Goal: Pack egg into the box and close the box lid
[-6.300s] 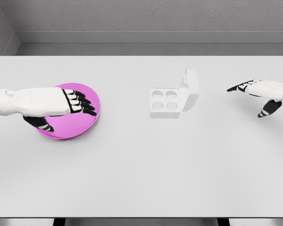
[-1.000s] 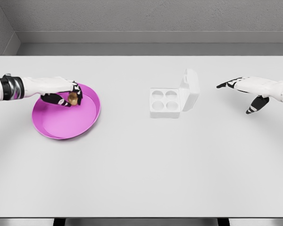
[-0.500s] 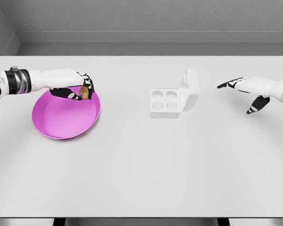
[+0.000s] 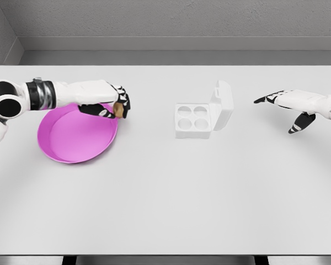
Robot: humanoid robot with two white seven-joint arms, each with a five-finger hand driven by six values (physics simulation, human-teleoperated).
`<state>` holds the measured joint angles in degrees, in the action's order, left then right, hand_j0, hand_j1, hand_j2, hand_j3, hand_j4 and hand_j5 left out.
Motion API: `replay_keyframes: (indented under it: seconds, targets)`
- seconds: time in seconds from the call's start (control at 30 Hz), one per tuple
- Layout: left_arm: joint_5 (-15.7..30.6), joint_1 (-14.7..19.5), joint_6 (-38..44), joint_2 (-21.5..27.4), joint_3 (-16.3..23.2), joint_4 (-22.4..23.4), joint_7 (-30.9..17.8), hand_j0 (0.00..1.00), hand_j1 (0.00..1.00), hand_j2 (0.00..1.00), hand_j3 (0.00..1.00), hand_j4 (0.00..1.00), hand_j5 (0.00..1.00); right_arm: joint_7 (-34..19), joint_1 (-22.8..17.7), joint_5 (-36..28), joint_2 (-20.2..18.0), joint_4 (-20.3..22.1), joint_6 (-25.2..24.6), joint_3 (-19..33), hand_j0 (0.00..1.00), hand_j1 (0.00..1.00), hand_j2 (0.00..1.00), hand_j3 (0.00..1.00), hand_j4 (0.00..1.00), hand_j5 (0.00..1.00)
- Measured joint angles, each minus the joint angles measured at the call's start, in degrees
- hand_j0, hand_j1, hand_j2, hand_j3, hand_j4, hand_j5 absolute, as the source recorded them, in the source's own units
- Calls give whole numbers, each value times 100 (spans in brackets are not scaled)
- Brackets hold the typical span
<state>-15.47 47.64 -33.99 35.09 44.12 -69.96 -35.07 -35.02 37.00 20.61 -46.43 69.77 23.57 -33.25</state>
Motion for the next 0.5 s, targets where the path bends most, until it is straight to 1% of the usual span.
replay_keyframes:
  seconds: [0.5]
  targets:
    - [-399, 53, 10, -707, 5, 5, 0, 44, 44, 44, 44, 44, 44, 0, 0, 0, 0, 0, 0, 0, 100, 100, 100, 100, 100, 100]
